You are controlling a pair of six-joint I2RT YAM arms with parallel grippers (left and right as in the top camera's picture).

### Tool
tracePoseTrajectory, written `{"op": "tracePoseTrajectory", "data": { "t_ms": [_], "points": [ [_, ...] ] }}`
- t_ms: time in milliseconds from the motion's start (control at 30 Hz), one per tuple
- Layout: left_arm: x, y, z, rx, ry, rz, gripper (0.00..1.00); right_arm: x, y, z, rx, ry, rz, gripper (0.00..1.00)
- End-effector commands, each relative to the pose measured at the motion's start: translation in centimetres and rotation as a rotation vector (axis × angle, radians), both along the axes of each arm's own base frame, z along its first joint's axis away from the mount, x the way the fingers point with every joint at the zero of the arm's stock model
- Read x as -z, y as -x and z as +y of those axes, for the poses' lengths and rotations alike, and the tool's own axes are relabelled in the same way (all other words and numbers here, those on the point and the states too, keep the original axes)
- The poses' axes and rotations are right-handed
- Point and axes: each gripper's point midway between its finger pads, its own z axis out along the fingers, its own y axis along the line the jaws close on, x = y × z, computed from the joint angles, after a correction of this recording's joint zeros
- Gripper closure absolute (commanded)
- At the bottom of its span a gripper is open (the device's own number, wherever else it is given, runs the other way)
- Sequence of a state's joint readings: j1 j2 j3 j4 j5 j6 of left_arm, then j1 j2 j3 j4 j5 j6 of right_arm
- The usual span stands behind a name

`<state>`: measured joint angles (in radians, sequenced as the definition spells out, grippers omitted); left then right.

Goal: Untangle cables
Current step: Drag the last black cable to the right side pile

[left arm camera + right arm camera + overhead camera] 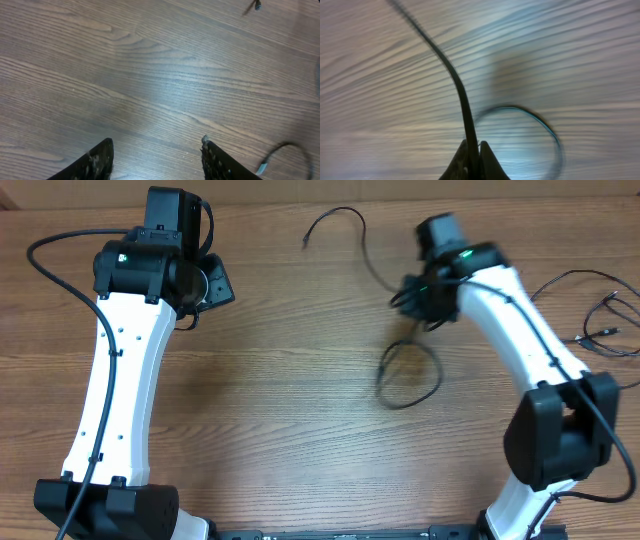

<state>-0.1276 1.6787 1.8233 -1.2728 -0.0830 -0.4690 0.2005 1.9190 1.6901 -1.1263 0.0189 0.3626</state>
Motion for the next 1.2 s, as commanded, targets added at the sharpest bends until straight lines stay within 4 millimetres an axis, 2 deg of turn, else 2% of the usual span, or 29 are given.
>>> {"op": "tracePoseTrajectory", "data": {
  "t_ms": [0,167,333,500,600,767,967,1167],
  "points": [
    [0.7,0.3,-0.5,0.008,0.005,0.028,0.43,-6.0,-2.2,-9.2,0.136,0.254,-0.139,0.96],
    [0.7,0.4,-0.7,0.013,0.004,0.030,0.44,-12.7,-2.1,-18.5,0.323,0.374,-0.229,0.96],
    [0.7,0.4,-0.8,0.016,0.005,0.031,0.44,-17.7,-0.8,-26.3,0.519,0.397,-0.338,0.96],
    [0.7,0.5,-1.0,0.021,0.004,0.030,0.43,-19.4,1.5,-32.8,0.678,0.449,-0.377,0.96],
    [0.7,0.4,-1.0,0.022,0.004,0.030,0.43,-19.8,2.8,-35.4,0.744,0.483,-0.380,0.96],
    [0.7,0.5,-1.1,0.023,0.004,0.030,0.43,-19.9,4.1,-37.4,0.796,0.490,-0.380,0.96],
    [0.8,0.3,-1.5,0.029,0.014,0.028,0.43,-19.4,3.5,-36.6,0.763,0.436,-0.380,0.96],
    [0.8,0.3,-1.6,0.033,0.023,0.028,0.43,-19.1,3.4,-36.9,0.769,0.446,-0.373,0.92]
  ]
}}
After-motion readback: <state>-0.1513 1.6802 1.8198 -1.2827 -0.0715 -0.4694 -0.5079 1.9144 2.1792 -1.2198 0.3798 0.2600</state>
